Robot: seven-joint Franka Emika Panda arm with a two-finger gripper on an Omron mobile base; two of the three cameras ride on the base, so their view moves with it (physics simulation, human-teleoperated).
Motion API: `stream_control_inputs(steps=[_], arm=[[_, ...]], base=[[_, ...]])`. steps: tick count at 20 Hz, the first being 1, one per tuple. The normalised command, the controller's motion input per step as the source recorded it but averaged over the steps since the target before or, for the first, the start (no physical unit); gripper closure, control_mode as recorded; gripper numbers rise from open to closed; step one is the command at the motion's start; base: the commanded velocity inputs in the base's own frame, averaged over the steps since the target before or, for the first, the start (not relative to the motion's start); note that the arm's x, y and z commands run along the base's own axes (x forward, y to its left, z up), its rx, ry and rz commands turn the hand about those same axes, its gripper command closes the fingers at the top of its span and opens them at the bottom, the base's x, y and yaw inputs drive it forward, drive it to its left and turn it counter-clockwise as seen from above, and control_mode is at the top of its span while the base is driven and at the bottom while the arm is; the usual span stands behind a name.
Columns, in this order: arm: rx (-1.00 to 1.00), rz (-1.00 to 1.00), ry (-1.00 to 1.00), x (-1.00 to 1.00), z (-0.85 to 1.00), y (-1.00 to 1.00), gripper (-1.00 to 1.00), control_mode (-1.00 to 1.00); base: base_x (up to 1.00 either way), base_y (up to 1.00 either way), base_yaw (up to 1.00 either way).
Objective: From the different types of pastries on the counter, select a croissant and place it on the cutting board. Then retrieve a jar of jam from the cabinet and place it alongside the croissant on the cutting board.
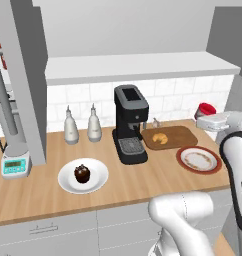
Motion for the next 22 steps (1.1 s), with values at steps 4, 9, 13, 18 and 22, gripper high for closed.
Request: stream_control_inputs(steps=[4, 9, 13, 18, 22], arm=[[0.0, 0.08, -0.08, 0.13, -0.26, -0.16, 1.0, -1.0], [0.0, 0.04, -0.05, 0.12, -0.37, -0.37, 1.0, -1.0], [0.0, 0.02, 0.0, 0.3, -0.47, -0.4, 1.0, -1.0], [0.0, 0.0, -0.01, 0.74, -0.14, -0.09, 1.0, -1.0], [0.0, 0.01, 0.0, 0.63, -0.36, -0.24, 1.0, -1.0]], base=[[0.0, 0.0, 0.0], [0.0, 0.0, 0.0], [0.0, 0.0, 0.0], [0.0, 0.0, 0.0], [0.0, 0.0, 0.0]])
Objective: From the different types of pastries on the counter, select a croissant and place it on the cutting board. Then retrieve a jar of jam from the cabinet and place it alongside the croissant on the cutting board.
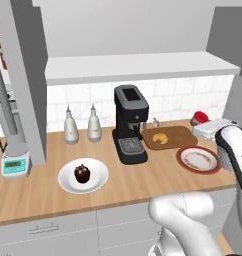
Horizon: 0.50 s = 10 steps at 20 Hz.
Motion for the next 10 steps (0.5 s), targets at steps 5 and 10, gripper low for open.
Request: stream_control_inputs(steps=[5, 10], arm=[[0.0, 0.03, -0.01, 0.52, -0.43, -0.36, 1.0, -1.0], [0.0, 0.02, -0.01, 0.71, -0.22, -0.16, 1.0, -1.0]], base=[[0.0, 0.0, 0.0], [0.0, 0.0, 0.0]])
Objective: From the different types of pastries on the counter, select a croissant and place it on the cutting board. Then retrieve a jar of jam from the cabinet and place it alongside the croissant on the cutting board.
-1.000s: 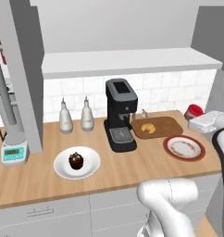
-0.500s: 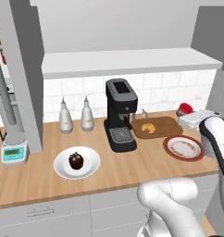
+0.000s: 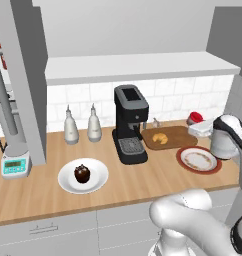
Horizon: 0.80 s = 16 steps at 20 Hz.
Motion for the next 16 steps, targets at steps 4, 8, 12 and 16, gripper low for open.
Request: stream_control_inputs(steps=[4, 8, 12, 16], arm=[[-0.01, 0.01, 0.0, 0.56, -0.4, -0.2, 1.0, -1.0], [-0.01, 0.01, 0.0, 0.45, -0.43, -0.26, 1.0, -1.0], [-0.02, 0.0, -0.03, 0.44, -0.27, -0.28, 1.0, -1.0], [-0.01, 0.0, -0.03, 0.28, -0.27, -0.27, 1.0, -1.0]], base=[[0.0, 0.0, 0.0], [0.0, 0.0, 0.0], [0.0, 0.0, 0.0], [0.0, 0.0, 0.0]])
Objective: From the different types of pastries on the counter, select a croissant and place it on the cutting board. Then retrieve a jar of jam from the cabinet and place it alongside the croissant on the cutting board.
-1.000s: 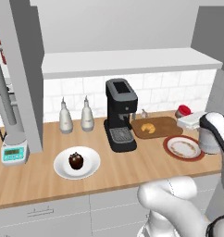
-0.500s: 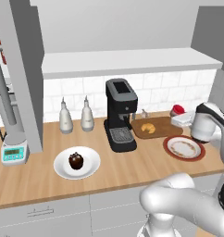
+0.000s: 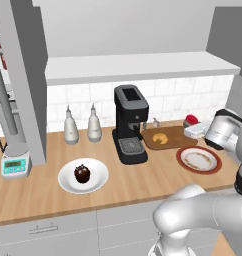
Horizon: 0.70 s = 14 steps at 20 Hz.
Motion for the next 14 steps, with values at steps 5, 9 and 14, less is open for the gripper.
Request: stream_control_inputs(steps=[5, 9, 14], arm=[[-0.05, 0.0, -0.02, 0.23, -0.39, -0.09, 1.0, -1.0], [-0.05, 0.01, -0.01, 0.38, -0.21, -0.03, 1.0, -1.0], [-0.02, 0.0, 0.0, 0.46, -0.1, -0.02, 1.0, -1.0]], base=[[0.0, 0.0, 0.0], [0.0, 0.0, 0.0], [0.0, 0.0, 0.0]])
